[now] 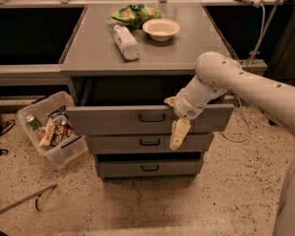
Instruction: Open top drawer
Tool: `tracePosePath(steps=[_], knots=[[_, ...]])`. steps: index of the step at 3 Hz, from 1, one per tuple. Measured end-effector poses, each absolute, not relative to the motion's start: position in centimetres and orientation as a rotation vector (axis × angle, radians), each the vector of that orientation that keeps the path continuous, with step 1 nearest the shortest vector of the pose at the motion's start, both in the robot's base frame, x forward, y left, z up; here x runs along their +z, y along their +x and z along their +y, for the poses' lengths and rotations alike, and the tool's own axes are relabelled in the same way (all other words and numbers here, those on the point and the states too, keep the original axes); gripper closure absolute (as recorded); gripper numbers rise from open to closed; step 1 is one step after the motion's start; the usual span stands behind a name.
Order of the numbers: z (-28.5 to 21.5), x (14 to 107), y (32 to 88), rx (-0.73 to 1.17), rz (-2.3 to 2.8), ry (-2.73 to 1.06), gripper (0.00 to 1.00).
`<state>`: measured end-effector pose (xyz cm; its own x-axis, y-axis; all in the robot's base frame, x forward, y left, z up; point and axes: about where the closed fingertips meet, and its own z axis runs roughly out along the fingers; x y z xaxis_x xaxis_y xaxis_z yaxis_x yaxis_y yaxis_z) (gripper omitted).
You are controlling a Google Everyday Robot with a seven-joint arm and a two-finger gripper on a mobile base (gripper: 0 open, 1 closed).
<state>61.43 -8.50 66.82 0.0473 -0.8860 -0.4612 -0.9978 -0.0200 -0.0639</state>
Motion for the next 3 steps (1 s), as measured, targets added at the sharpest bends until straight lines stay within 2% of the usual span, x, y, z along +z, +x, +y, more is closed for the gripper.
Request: tracePosePath(steps=[2,3], knots=[[-8.1,66.2,60.6,0.456,1.898,-1.992,0.0],[-7.7,67.1,56.4,0.472,1.915,-1.947,0.0]])
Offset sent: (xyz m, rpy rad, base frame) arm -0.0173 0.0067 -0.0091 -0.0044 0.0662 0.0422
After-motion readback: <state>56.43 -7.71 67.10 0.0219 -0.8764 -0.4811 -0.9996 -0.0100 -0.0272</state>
